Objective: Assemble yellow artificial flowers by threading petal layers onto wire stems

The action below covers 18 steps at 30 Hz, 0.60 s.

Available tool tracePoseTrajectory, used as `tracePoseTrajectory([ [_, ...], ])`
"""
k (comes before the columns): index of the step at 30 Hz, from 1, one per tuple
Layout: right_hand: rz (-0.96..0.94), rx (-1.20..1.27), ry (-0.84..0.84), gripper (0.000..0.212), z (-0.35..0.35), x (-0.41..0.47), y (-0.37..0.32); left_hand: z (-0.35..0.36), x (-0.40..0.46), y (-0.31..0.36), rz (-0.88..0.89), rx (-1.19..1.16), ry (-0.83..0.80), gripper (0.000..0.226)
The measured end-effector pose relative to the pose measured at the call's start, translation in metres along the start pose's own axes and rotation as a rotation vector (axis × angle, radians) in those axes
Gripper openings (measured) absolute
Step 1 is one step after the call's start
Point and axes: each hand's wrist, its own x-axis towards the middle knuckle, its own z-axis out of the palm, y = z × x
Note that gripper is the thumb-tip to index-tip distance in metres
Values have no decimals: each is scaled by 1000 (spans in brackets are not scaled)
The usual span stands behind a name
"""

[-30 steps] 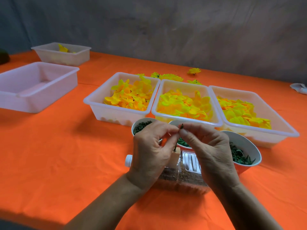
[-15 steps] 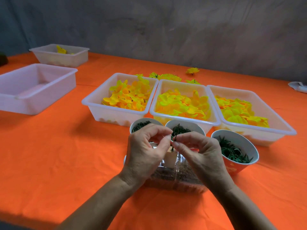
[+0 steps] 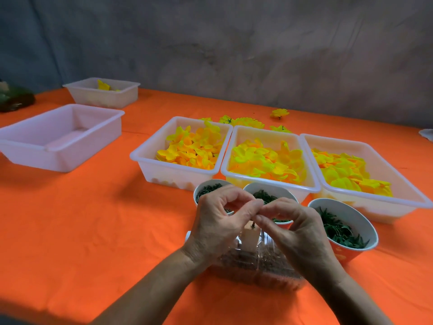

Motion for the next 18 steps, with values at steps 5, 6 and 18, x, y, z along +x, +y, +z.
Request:
tracePoseTrajectory([
  [5,62,89,-46,26,-2,3,-1,-17,36,-19,-48,125,116,29],
  [6,81,110,-63,23,-3,4,-1,-22,48,-26,-42,250,146,27],
  [18,178,152,-398,10,-22,31,0,-67,183,-101,-511,1064,-211,34],
])
